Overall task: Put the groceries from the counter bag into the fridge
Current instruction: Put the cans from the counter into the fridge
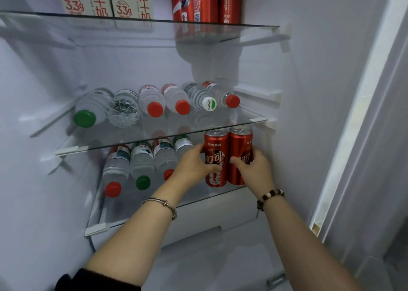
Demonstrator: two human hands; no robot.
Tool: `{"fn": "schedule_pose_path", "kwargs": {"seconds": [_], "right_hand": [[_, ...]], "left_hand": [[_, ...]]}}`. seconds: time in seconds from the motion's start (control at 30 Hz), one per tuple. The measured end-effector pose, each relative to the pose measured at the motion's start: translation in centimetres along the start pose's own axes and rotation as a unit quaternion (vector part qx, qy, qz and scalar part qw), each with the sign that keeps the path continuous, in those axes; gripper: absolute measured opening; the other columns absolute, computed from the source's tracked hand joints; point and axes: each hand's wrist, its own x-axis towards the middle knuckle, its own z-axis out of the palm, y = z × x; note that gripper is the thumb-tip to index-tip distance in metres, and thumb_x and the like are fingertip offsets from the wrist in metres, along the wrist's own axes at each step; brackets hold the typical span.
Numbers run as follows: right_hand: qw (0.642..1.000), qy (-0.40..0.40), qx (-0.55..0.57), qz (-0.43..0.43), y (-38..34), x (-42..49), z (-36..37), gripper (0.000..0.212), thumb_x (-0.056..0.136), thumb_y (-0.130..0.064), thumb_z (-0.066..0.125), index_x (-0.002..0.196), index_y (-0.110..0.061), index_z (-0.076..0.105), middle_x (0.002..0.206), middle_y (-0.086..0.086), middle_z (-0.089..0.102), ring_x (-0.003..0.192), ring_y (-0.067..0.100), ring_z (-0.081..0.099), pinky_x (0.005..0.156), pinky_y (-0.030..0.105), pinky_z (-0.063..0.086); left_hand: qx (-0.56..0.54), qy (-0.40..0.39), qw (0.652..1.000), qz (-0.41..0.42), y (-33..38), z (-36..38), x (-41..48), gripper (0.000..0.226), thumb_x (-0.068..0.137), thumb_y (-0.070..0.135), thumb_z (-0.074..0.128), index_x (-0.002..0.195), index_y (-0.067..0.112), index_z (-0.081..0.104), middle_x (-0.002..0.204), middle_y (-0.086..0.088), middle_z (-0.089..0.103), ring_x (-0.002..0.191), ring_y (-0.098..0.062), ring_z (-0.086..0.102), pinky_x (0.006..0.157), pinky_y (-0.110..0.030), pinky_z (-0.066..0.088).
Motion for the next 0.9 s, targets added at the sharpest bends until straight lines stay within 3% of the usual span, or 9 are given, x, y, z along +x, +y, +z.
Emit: {"fn": "schedule_pose_path", "kwargs": {"seconds": [0.27, 0.43, 0.53, 0.7, 0.9], "right_hand": [[0.996, 0.01, -0.085, 0.007, 0.9, -0.2, 0.4, 0.044, 0.081, -0.02, 0.071, 0.121, -0.013, 0.055, 0.114, 0.003, 0.064, 0.097, 0.015, 0.06, 0.076, 0.025, 0.044], [0.994, 0.026, -0.107, 0.019, 1.0, 0.3, 1.0, 0.047, 0.08, -0.02, 0.072, 0.122, -0.011, 0.053, 0.117, 0.006, 0.063, 0.107, 0.023, 0.06, 0.083, 0.031, 0.047], [0.991, 0.029, -0.125, 0.024, 1.0, 0.9, 1.6, 0.048, 0.079, -0.021, 0.074, 0.121, -0.01, 0.052, 0.118, 0.008, 0.063, 0.108, 0.026, 0.06, 0.087, 0.037, 0.049], [0.987, 0.029, -0.154, 0.03, 1.3, 1.8, 2.3, 0.048, 0.078, -0.026, 0.075, 0.118, -0.011, 0.051, 0.116, 0.007, 0.062, 0.107, 0.025, 0.06, 0.088, 0.041, 0.051], [0.982, 0.024, -0.184, 0.038, 1.3, 3.1, 3.2, 0.048, 0.079, -0.028, 0.073, 0.117, -0.009, 0.05, 0.117, 0.009, 0.061, 0.107, 0.026, 0.06, 0.086, 0.038, 0.051]], "left_hand": [[0.028, 0.038, 0.999, -0.01, -0.4, 0.3, 1.8, 0.057, 0.077, 0.02, 0.076, 0.128, 0.013, 0.052, 0.123, -0.002, 0.06, 0.112, -0.02, 0.057, 0.084, -0.026, 0.043], [0.099, 0.051, 0.994, -0.018, -1.2, 0.0, 5.0, 0.054, 0.075, 0.029, 0.078, 0.122, 0.015, 0.055, 0.119, -0.004, 0.064, 0.108, -0.022, 0.06, 0.087, -0.031, 0.047], [0.128, 0.042, 0.99, -0.025, -1.7, -0.2, 6.8, 0.044, 0.075, 0.032, 0.077, 0.114, 0.019, 0.061, 0.115, -0.002, 0.067, 0.104, -0.021, 0.063, 0.083, -0.027, 0.046], [0.121, 0.034, 0.992, -0.032, -3.1, -0.3, 10.0, 0.053, 0.076, 0.031, 0.076, 0.122, 0.014, 0.057, 0.121, -0.006, 0.063, 0.11, -0.024, 0.06, 0.091, -0.032, 0.046], [0.048, 0.011, 0.996, -0.077, -4.3, -0.4, 13.1, 0.045, 0.081, 0.027, 0.072, 0.12, 0.012, 0.057, 0.113, -0.002, 0.064, 0.096, -0.014, 0.061, 0.073, -0.021, 0.045]]}}
